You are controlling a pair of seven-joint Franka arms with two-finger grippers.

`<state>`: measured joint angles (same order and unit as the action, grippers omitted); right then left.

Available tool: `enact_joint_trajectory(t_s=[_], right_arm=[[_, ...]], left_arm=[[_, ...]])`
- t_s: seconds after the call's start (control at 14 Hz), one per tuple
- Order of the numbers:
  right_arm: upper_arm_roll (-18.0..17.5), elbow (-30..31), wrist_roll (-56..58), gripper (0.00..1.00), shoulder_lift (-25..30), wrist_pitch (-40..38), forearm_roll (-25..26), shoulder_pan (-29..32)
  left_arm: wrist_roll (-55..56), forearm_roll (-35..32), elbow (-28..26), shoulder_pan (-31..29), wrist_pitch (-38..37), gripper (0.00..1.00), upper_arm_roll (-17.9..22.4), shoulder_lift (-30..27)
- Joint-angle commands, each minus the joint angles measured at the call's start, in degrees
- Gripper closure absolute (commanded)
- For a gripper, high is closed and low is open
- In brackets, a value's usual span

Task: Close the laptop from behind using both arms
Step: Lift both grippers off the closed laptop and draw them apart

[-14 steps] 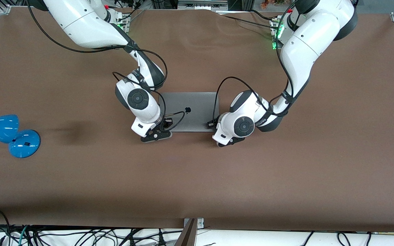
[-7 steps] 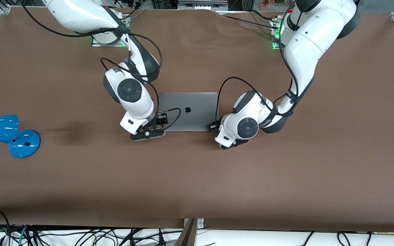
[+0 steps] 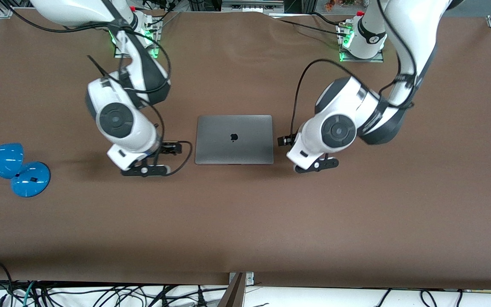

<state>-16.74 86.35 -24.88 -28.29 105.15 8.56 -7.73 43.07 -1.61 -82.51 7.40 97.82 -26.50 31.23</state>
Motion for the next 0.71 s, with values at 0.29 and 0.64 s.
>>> enact_joint_trajectory(t_s=[0.29, 0.64], right_arm=[[8.36, -2.69, 16.53, 0.0, 7.71, -5.21, -7.49, 4.31], [11.9, 5.56, 18.03, 0.0, 21.05, -3.89, -7.95, 6.49]], left_arm=[[-15.79, 4.4, -21.43, -0.28, 3.15, 0.0, 9.51, -24.61], [-29.51, 4.68, -24.81, 0.25, 3.78, 0.0, 19.36, -32.63]])
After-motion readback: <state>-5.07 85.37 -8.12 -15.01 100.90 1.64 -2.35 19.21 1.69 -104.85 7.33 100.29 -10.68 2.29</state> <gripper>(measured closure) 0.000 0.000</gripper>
